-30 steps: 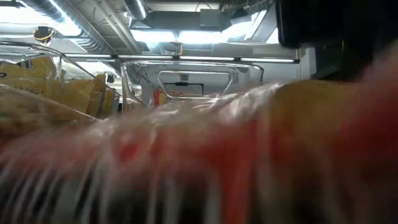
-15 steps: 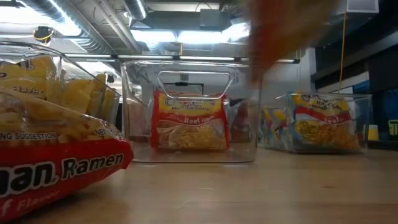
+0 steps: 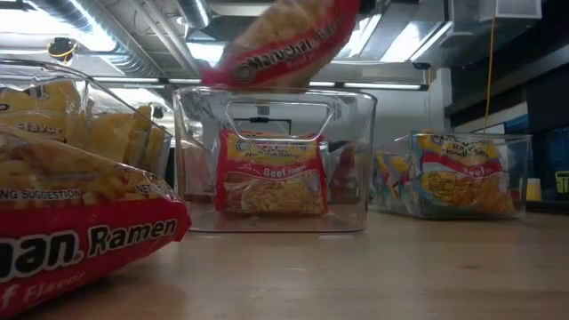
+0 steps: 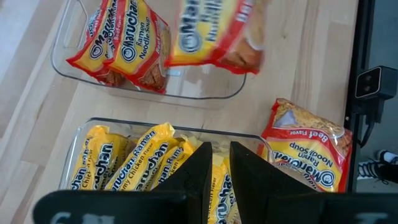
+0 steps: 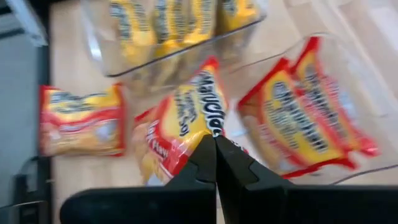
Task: Sort Maruchan noodles
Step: Put the red noodle pack into the middle transparent bin
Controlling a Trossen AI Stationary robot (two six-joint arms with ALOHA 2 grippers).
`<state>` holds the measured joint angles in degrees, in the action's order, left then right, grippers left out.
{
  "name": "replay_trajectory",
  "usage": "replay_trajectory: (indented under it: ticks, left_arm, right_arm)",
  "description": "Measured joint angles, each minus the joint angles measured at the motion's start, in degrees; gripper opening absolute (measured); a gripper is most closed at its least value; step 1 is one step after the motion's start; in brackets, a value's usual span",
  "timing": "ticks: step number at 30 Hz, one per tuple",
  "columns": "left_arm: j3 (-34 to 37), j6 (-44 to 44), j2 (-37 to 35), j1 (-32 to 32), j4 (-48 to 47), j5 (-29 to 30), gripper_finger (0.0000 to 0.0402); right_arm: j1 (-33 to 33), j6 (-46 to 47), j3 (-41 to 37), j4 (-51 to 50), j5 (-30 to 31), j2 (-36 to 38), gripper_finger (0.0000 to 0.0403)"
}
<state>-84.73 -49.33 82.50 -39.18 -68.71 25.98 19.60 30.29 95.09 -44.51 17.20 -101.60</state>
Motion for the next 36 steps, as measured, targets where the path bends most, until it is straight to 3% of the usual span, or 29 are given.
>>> replay_trajectory:
  ticks: [14,19,31,36]
  left_arm:
    - [0.0,0.05,0.0,0.0,0.0,0.08,0.005]
    - [0.01,0.25,0.01,0.0,-0.02,0.27,0.005]
    - [0.02,0.31,0.02,0.0,0.04,0.46,0.005]
    - [0.02,0.29,0.02,0.0,0.25,0.5,0.005]
  right_arm:
    - [-10.56,-9.59,-0.11,-0.98,-5.42,-2.59,0.0]
    - [-11.33,-9.64,-0.13,-0.69,-8.81,-4.66,0.0]
    - [-11.8,-9.37,-0.13,-8.2,-1.73,-8.31,0.0]
    - [-12.11,-8.23,-0.09,-8.42,-5.84,-8.8,0.0029]
